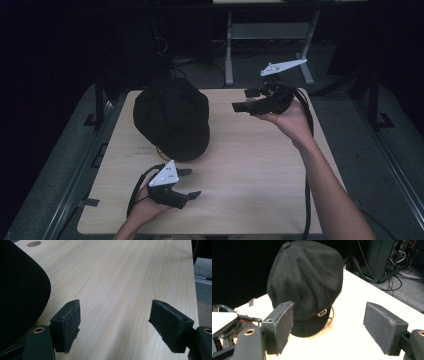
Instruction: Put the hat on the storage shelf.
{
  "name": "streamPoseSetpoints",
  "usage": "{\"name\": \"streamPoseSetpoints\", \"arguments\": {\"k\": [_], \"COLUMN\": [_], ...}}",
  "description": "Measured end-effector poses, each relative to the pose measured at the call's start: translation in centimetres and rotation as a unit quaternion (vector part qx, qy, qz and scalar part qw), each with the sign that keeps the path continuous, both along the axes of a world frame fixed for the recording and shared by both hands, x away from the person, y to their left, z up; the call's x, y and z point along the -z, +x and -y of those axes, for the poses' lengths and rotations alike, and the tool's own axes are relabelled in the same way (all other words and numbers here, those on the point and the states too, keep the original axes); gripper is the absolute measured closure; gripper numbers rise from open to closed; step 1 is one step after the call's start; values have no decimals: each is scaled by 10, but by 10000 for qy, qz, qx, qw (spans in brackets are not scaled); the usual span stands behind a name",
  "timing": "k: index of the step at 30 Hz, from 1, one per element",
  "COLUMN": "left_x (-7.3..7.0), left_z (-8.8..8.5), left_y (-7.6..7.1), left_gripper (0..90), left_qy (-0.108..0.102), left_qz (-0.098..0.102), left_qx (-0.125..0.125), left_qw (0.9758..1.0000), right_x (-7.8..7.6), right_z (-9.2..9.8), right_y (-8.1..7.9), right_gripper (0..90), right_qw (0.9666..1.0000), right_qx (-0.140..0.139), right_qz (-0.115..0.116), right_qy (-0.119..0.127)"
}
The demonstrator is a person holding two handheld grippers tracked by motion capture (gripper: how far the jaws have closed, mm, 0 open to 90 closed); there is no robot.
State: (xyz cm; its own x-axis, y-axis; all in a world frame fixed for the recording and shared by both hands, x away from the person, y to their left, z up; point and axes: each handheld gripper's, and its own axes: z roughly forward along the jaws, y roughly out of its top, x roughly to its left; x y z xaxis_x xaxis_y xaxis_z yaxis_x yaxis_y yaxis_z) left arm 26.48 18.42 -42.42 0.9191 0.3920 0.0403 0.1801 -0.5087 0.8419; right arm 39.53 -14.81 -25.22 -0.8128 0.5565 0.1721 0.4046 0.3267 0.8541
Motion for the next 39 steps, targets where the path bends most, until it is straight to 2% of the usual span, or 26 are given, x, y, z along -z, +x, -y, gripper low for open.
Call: {"name": "streamPoseSetpoints", "arguments": {"k": [4, 8, 12, 19, 20, 30, 39], "left_x": [0, -1, -1, -2, -2, -1, 0], "left_z": [-1, -3, -7, -8, -9, -10, -12], "left_y": [-1, 1, 2, 2, 2, 1, 3], "left_gripper": [244, 242, 237, 233, 229, 229, 225], "left_qy": [-23, 45, -44, -36, -10, 1, 36], "left_qz": [-17, -16, -56, -53, -40, -60, -63], "left_qx": [-28, -42, -124, -149, -146, -177, -194], "left_qw": [10000, 10000, 9999, 9999, 9999, 9998, 9998], "right_x": [6, 13, 20, 27, 32, 56, 75], "right_z": [12, 23, 36, 51, 58, 90, 112], "right_y": [-6, -12, -20, -32, -38, -56, -71], "right_gripper": [222, 197, 184, 168, 168, 170, 173], "right_qw": [10000, 9998, 9995, 9989, 9985, 9958, 9928], "right_qx": [78, 178, 319, 479, 548, 893, 1161], "right_qz": [-9, 1, -16, -9, 23, -115, -193], "right_qy": [8, -11, -15, -14, -9, 147, 220]}}
